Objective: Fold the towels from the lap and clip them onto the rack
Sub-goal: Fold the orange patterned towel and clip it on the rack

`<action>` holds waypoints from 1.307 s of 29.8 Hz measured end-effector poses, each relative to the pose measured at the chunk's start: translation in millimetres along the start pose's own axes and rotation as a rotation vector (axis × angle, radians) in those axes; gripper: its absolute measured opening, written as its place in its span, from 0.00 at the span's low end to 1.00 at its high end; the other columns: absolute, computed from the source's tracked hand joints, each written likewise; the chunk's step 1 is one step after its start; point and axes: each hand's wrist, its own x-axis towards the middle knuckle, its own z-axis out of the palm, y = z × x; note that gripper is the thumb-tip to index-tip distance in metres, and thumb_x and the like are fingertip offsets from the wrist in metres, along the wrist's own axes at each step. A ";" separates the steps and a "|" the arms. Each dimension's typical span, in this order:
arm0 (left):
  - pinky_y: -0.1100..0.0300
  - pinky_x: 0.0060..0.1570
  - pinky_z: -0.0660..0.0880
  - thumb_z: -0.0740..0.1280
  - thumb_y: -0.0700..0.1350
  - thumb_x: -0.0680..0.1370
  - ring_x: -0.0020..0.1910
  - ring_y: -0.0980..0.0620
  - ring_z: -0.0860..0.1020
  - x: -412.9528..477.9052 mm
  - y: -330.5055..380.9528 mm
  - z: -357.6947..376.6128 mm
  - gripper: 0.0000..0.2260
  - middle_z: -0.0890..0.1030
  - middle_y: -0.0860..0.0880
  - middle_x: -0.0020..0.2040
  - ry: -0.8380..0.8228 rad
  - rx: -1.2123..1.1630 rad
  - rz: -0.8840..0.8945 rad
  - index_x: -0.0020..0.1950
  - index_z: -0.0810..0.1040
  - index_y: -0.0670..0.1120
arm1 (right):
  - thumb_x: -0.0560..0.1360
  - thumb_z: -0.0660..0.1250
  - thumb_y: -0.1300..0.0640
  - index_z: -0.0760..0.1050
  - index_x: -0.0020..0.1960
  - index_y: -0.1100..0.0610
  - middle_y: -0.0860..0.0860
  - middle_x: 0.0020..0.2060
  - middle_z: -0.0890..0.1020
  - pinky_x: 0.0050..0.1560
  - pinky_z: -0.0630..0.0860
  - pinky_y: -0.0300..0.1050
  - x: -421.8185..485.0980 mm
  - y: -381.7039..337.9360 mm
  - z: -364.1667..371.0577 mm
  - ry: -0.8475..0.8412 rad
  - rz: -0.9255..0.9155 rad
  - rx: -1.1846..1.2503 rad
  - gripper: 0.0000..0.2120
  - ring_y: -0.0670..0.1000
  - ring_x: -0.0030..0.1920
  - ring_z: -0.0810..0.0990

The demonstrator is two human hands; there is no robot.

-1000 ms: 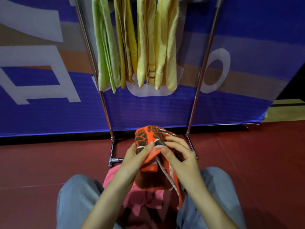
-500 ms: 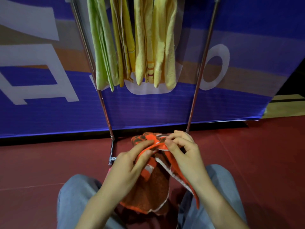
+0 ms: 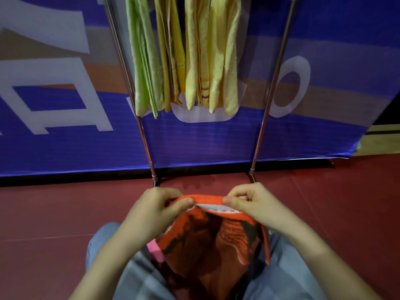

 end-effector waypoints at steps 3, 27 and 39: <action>0.66 0.24 0.60 0.64 0.58 0.66 0.23 0.60 0.64 6.5 -0.6 -6.1 0.12 0.68 0.53 0.22 -0.005 -0.048 0.030 0.30 0.76 0.51 | 0.71 0.69 0.59 0.79 0.29 0.49 0.51 0.28 0.73 0.31 0.63 0.38 -0.5 6.3 -12.4 -0.074 0.009 -0.012 0.13 0.45 0.31 0.67; 0.69 0.30 0.72 0.76 0.46 0.64 0.28 0.60 0.75 15.3 -40.5 -14.1 0.04 0.81 0.52 0.28 -0.092 -0.537 -0.186 0.35 0.83 0.47 | 0.74 0.64 0.62 0.77 0.44 0.66 0.55 0.33 0.79 0.31 0.69 0.39 7.3 50.5 -47.4 0.179 0.311 0.162 0.07 0.43 0.29 0.74; 0.72 0.42 0.75 0.66 0.32 0.72 0.35 0.70 0.77 12.6 4.2 82.0 0.11 0.82 0.50 0.45 0.163 -0.397 -0.097 0.53 0.80 0.39 | 0.76 0.58 0.67 0.70 0.63 0.49 0.57 0.37 0.79 0.25 0.76 0.38 9.6 13.8 29.8 0.231 0.251 0.499 0.19 0.45 0.26 0.78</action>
